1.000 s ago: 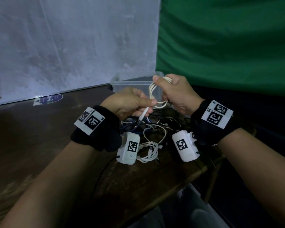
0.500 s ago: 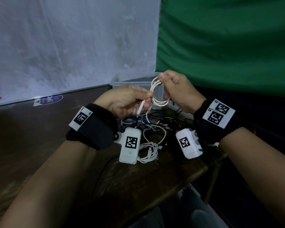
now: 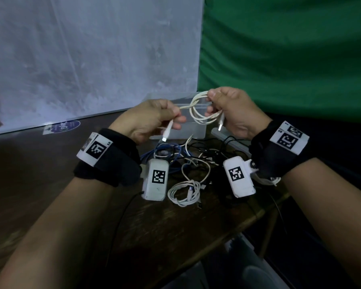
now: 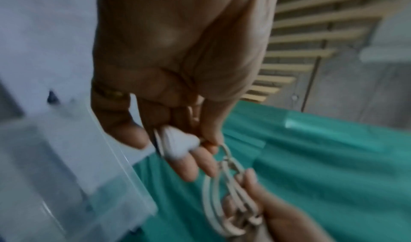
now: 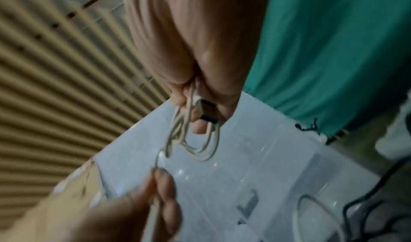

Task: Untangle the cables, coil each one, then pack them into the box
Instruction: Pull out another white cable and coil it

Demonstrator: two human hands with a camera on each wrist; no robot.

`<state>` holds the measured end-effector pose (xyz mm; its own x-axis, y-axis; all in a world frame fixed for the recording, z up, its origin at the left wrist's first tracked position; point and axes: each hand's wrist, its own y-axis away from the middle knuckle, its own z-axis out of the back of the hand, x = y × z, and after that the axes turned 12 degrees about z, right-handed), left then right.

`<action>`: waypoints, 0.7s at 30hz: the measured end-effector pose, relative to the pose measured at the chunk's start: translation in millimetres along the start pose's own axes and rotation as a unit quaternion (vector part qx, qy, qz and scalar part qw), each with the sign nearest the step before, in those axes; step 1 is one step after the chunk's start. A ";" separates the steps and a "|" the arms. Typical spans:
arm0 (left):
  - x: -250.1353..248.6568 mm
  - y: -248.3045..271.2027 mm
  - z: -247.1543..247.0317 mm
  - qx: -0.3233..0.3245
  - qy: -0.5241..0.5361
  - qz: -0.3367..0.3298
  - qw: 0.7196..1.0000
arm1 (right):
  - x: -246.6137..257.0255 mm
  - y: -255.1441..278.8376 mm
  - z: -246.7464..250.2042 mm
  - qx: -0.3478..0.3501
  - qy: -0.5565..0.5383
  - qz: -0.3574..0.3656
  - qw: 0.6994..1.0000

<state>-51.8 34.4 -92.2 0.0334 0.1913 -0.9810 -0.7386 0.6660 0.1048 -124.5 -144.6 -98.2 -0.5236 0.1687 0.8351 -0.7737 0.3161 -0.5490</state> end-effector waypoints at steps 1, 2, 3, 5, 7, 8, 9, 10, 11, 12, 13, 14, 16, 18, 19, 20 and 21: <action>2.1 -0.3 0.5 -0.001 -0.044 -0.002 0.999 | 1.4 -1.4 1.3 -0.006 -0.043 -0.013 0.999; 3.2 0.3 0.5 -0.002 -0.091 -0.004 0.996 | 2.2 -2.1 1.6 -0.010 -0.074 -0.024 0.997; 4.1 0.4 0.6 -0.007 -0.133 -0.008 0.991 | 2.8 -1.7 1.0 -0.010 -0.090 -0.033 0.995; 4.0 -0.4 0.8 -0.022 -0.187 -0.021 0.982 | 3.6 0.8 -0.8 -0.006 -0.099 -0.040 0.994; 3.5 -1.9 1.4 -0.034 -0.220 -0.031 0.974 | 4.4 3.5 -3.1 -0.007 -0.089 -0.045 0.995; 3.7 -2.2 1.5 -0.039 -0.235 -0.032 0.971 | 4.5 4.6 -4.3 -0.007 -0.077 -0.047 0.996; 3.9 -1.9 1.2 -0.043 -0.247 -0.031 0.968 | 3.9 4.7 -5.2 -0.006 -0.064 -0.049 0.997; 4.2 -1.7 0.4 -0.046 -0.256 -0.029 0.965 | 3.3 4.8 -6.3 -0.004 -0.052 -0.051 0.997; 4.2 -1.6 -0.4 -0.048 -0.263 -0.029 0.963 | 2.7 4.6 -7.5 0.000 -0.042 -0.052 0.998; 4.0 -1.0 -1.6 -0.047 -0.270 -0.029 0.961 | 2.4 4.7 -8.8 0.006 -0.035 -0.053 0.998; 3.9 -0.6 -2.3 -0.048 -0.280 -0.028 0.958 | 2.3 4.9 -9.9 0.012 -0.030 -0.055 0.998; 4.2 -0.6 -2.7 -0.050 -0.291 -0.026 0.955 | 2.9 5.6 -11.2 0.018 -0.027 -0.058 0.998; 5.8 -3.1 -1.7 -0.064 -0.312 -0.025 0.947 | 3.4 7.2 -12.4 0.022 -0.037 -0.066 0.997; 8.4 -7.9 0.6 -0.093 -0.321 -0.038 0.942 | 3.4 8.8 -11.8 0.025 -0.052 -0.070 0.996; 9.4 -10.1 1.8 -0.114 -0.320 -0.049 0.939 | 4.0 9.3 -11.3 0.027 -0.050 -0.072 0.996; 10.2 -11.7 2.6 -0.135 -0.311 -0.059 0.939 | 5.4 10.0 -10.8 0.029 -0.045 -0.074 0.996; 10.4 -12.3 2.7 -0.152 -0.294 -0.068 0.941 | 7.5 10.7 -9.9 0.028 -0.039 -0.079 0.996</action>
<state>-40.6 30.2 -103.3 0.4423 0.5440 -0.7130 -0.8559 0.4936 -0.1543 -133.1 -130.6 -97.4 -0.4183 0.0470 0.9071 -0.8664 0.2791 -0.4140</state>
